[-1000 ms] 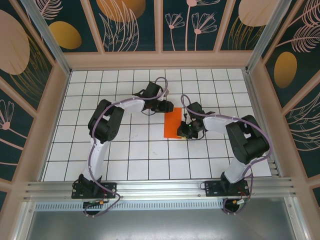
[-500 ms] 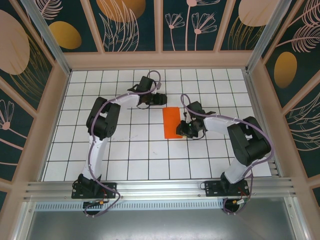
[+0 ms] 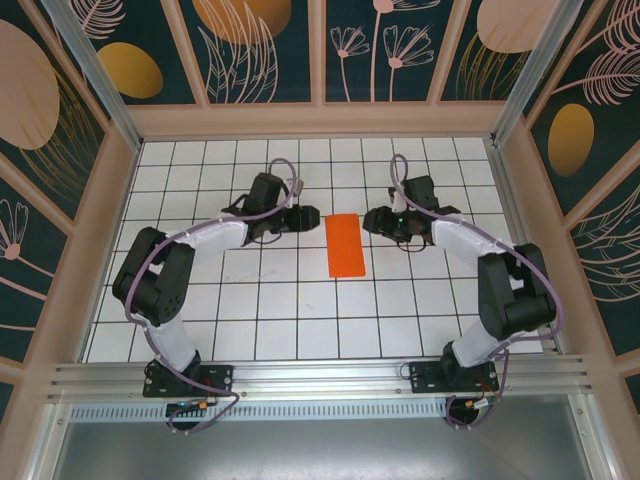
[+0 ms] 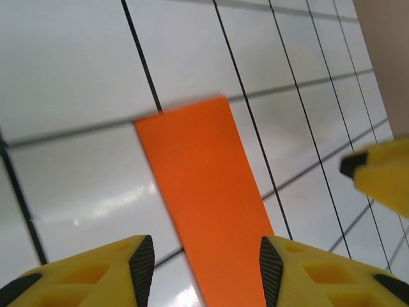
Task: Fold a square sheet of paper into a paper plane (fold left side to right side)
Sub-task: First fold the square sheet of paper in half at the center of the table.
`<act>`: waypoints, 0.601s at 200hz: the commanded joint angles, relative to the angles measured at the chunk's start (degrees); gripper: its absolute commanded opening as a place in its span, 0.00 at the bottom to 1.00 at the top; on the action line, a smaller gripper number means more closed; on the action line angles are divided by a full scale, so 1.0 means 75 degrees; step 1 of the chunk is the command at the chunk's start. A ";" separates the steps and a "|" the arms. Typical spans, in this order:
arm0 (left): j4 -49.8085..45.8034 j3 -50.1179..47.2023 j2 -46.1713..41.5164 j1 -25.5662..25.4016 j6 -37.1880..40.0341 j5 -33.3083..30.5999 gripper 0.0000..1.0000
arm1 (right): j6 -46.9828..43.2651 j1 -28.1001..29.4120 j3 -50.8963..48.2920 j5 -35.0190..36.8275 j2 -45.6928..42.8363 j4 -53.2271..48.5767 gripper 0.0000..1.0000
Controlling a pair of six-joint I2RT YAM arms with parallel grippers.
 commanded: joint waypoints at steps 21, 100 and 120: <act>0.1131 -0.0423 0.0365 -0.0716 -0.0973 0.0573 0.46 | -0.0661 -0.0008 0.1195 -0.0210 0.1449 0.0451 0.52; 0.0918 -0.0123 0.1259 -0.0996 -0.0939 0.0947 0.45 | -0.0689 0.0089 0.1781 -0.0035 0.2215 0.0312 0.53; 0.0778 -0.0131 0.1392 -0.1043 -0.0862 0.0936 0.45 | -0.0689 0.0087 0.1827 -0.0031 0.2260 0.0254 0.53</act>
